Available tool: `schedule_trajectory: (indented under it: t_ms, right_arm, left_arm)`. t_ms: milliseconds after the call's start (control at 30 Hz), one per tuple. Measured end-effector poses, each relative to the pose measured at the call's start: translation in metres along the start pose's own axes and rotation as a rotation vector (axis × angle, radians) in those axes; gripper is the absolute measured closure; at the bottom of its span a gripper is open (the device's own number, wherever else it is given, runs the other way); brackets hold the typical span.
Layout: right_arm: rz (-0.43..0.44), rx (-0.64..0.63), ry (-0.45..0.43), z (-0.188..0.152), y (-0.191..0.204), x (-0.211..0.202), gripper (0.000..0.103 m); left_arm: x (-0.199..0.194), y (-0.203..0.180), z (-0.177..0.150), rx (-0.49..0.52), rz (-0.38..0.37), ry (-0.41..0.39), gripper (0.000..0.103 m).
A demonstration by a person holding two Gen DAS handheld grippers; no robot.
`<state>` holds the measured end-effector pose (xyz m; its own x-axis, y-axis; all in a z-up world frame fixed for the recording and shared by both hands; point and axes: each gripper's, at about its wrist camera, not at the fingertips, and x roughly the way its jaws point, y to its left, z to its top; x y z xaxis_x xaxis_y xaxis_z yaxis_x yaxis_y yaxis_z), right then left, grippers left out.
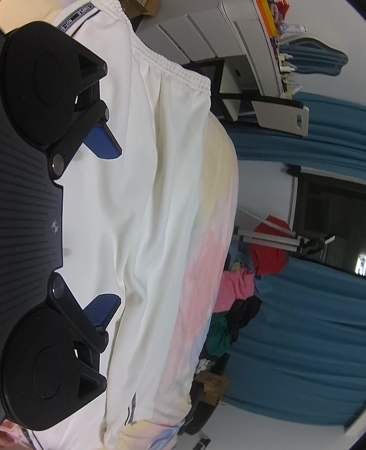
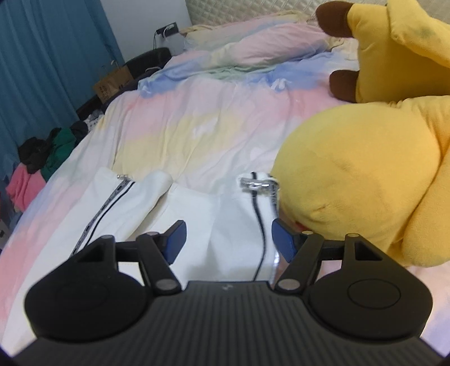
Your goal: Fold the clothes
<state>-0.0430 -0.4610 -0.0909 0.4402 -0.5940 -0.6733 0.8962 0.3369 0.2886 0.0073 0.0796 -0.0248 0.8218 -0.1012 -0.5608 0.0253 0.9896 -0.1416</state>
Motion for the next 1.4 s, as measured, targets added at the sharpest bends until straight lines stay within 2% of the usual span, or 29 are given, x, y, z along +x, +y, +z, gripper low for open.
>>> schedule_trajectory:
  t_ms: [167, 300, 433, 567, 700, 800, 867, 967, 1033, 1133, 1200, 1267, 1333, 1400]
  right_arm:
    - [-0.019, -0.04, 0.002, -0.002, 0.007, -0.003, 0.035]
    - [-0.08, -0.016, -0.022, -0.002, 0.001, -0.006, 0.035]
    - [-0.087, 0.012, -0.007, -0.003, -0.005, -0.006, 0.035]
    - [-0.044, 0.067, 0.052, -0.006, -0.013, 0.002, 0.035]
    - [0.024, 0.136, 0.188, -0.012, -0.018, 0.027, 0.034]
    - [0.043, 0.151, 0.189, -0.013, -0.016, 0.033, 0.053]
    - [0.054, 0.149, 0.159, -0.012, -0.012, 0.032, 0.088]
    - [0.094, 0.154, 0.107, -0.009, -0.007, 0.025, 0.092]
    - [0.126, 0.166, 0.062, -0.006, -0.007, 0.016, 0.092]
    - [0.176, 0.179, 0.006, -0.002, -0.01, 0.006, 0.093]
    - [0.192, 0.189, -0.005, -0.001, -0.012, 0.003, 0.092]
    - [0.201, 0.201, -0.005, -0.001, -0.015, 0.003, 0.092]
    - [0.2, 0.214, -0.001, -0.001, -0.017, 0.005, 0.092]
    - [0.193, 0.216, 0.002, -0.001, -0.015, 0.01, 0.092]
  left_arm:
    - [0.004, 0.014, 0.005, -0.085, 0.045, 0.006, 0.0]
    - [0.003, 0.028, 0.007, -0.159, 0.073, 0.013, 0.0]
    - [0.0, 0.039, 0.008, -0.214, 0.104, 0.008, 0.0]
    - [-0.019, 0.065, 0.015, -0.305, 0.137, -0.037, 0.0]
    - [-0.052, 0.123, 0.014, -0.521, 0.191, -0.069, 0.0]
    - [-0.078, 0.178, -0.002, -0.764, 0.215, -0.054, 0.0]
    - [-0.09, 0.21, -0.018, -0.918, 0.222, -0.036, 0.0]
    - [-0.092, 0.24, -0.037, -1.038, 0.239, 0.0, 0.001]
    - [-0.082, 0.249, -0.044, -1.077, 0.22, 0.051, 0.004]
    - [-0.055, 0.257, -0.05, -1.126, 0.139, 0.139, 0.013]
    - [-0.035, 0.262, -0.054, -1.138, 0.116, 0.19, 0.021]
    - [-0.024, 0.27, -0.057, -1.162, 0.112, 0.199, 0.022]
    - [-0.022, 0.279, -0.056, -1.184, 0.114, 0.152, 0.027]
    - [-0.026, 0.284, -0.056, -1.19, 0.126, 0.105, 0.044]
